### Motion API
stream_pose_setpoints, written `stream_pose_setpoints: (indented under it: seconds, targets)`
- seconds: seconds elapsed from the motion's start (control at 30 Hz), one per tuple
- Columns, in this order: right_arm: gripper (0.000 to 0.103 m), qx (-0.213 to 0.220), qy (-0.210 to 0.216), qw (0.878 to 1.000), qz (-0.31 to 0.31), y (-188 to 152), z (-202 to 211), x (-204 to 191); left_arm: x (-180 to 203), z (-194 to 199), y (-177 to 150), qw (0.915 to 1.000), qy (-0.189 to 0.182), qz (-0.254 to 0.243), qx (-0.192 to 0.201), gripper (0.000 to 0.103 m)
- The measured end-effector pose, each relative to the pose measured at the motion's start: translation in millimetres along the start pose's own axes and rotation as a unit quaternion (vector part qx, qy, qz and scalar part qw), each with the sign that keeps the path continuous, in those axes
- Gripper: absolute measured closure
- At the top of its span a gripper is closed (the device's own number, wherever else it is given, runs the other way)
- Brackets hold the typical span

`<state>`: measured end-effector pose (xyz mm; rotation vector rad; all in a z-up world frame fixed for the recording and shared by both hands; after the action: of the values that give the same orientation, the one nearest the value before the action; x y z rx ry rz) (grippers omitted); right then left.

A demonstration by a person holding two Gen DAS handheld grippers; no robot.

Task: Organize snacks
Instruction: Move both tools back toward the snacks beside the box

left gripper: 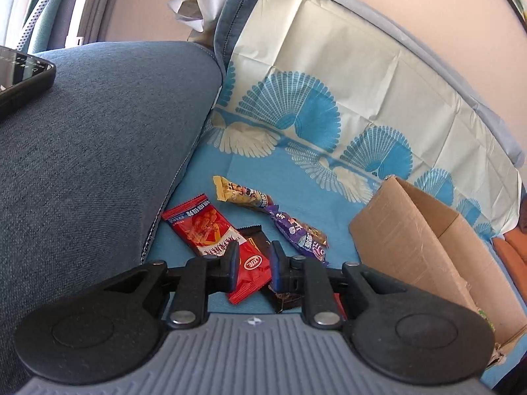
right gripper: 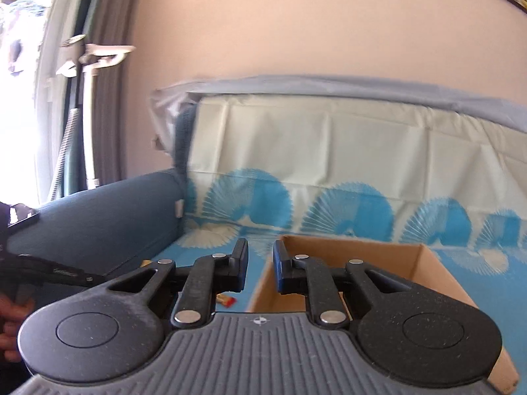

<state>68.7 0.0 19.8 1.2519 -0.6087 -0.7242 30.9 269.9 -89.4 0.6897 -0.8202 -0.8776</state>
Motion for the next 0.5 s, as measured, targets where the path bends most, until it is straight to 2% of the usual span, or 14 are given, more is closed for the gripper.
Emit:
stream_pose_setpoints:
  seconds: [0.07,0.17,0.27,0.37,0.5]
  targets:
    - [0.086,-0.016,0.024,0.999,0.027,-2,-11,-30,-1,2,2,0.9999,-0.006,0.008,0.008,0.083]
    - [0.083,-0.081,0.045,0.995,0.036,-21,-44,-62,-5,5,5,0.9996,-0.009,0.022,0.014,0.083]
    - [0.075,-0.153,0.018,0.987,0.053,-52,-86,-76,-7,6,5,0.9994,-0.01,0.029,0.014,0.082]
    - [0.072,-0.209,-0.027,0.973,0.093,-93,-122,-79,-5,6,5,0.9997,-0.007,0.02,0.012,0.082]
    - [0.069,-0.261,-0.057,0.955,0.132,-135,-147,-77,-2,1,3,0.9999,-0.003,0.007,0.006,0.081]
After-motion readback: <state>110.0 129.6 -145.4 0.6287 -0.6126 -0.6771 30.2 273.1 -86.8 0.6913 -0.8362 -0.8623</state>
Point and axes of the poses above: each gripper's, at about its wrist camera, not at the fingertips, and z roughly against the way its jaws point, x to its right, y to its top, the point moved 10 cm from there along -z, roughly the way its jaws point, and after that the axes turned 1 degree about -z, right-handed, at the moved point
